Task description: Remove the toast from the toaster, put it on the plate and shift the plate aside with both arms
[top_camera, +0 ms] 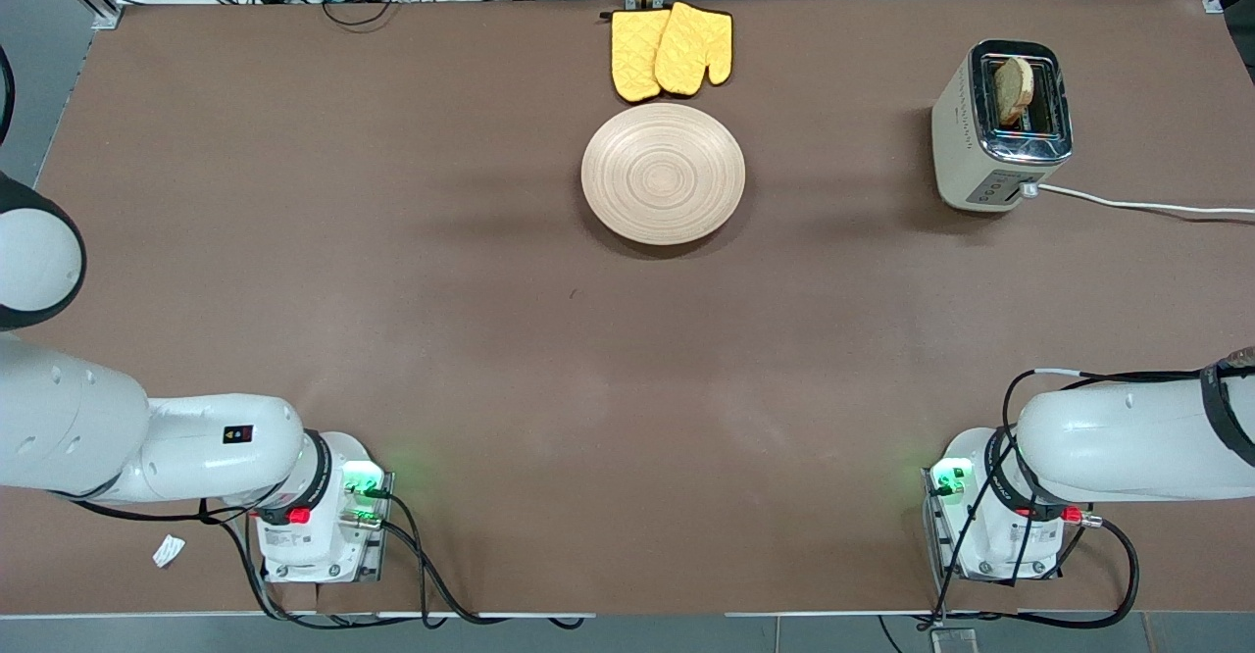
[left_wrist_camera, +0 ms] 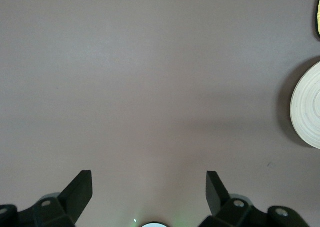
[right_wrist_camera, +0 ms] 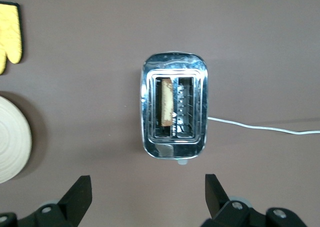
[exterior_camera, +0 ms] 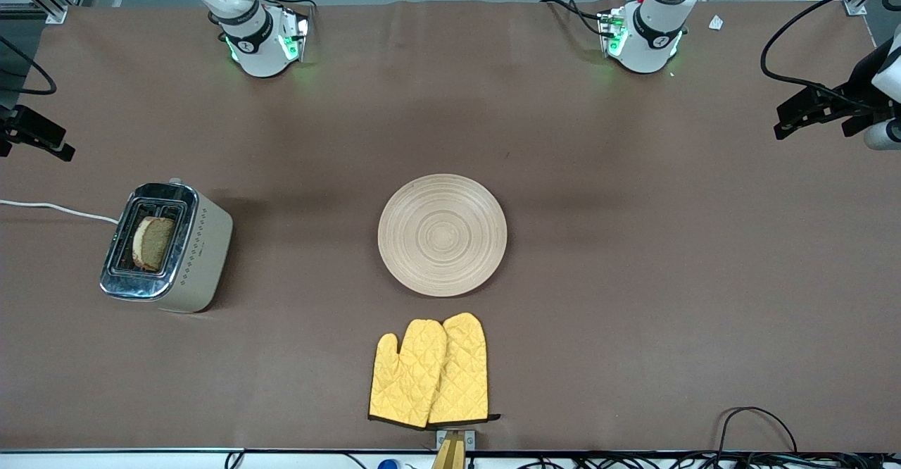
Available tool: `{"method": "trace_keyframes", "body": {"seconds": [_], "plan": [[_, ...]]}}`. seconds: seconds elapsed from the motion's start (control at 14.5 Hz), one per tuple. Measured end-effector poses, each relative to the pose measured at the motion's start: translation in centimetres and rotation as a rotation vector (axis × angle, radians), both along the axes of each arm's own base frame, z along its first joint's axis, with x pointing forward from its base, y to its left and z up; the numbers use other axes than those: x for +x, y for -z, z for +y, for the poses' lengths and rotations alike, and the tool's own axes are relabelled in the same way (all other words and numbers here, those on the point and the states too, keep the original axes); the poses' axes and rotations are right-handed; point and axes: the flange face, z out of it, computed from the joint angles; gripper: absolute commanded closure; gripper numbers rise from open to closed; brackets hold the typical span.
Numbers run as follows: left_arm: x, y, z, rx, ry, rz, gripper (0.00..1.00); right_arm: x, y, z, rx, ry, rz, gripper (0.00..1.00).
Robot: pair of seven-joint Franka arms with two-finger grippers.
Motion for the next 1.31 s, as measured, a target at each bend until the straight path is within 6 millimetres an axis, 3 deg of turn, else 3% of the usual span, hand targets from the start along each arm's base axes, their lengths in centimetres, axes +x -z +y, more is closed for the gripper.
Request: {"method": "trace_keyframes", "body": {"seconds": [0.34,0.55,0.76,0.97,1.17,1.31], "plan": [[0.4,0.4,-0.7,0.003,0.014,0.006,0.00,0.0,0.2,-0.3,0.005,0.007,0.003,0.00],[0.7,0.6,-0.8,0.002,0.017,0.009,0.00,1.0,2.8,-0.8,0.009,0.014,0.047,0.00],[1.0,1.1,-0.8,0.002,0.015,0.018,0.00,4.4,8.9,-1.1,0.013,0.016,0.090,0.00],[1.1,1.3,-0.7,0.001,0.015,0.022,0.00,7.7,17.1,-1.7,0.016,0.022,0.156,0.00],[1.1,1.1,-0.6,0.001,0.012,0.018,0.00,9.5,23.4,-2.4,0.018,0.031,0.203,0.00],[1.1,0.9,-0.4,0.001,0.009,0.013,0.00,10.0,25.7,-2.6,0.020,0.028,0.222,0.13]]}}
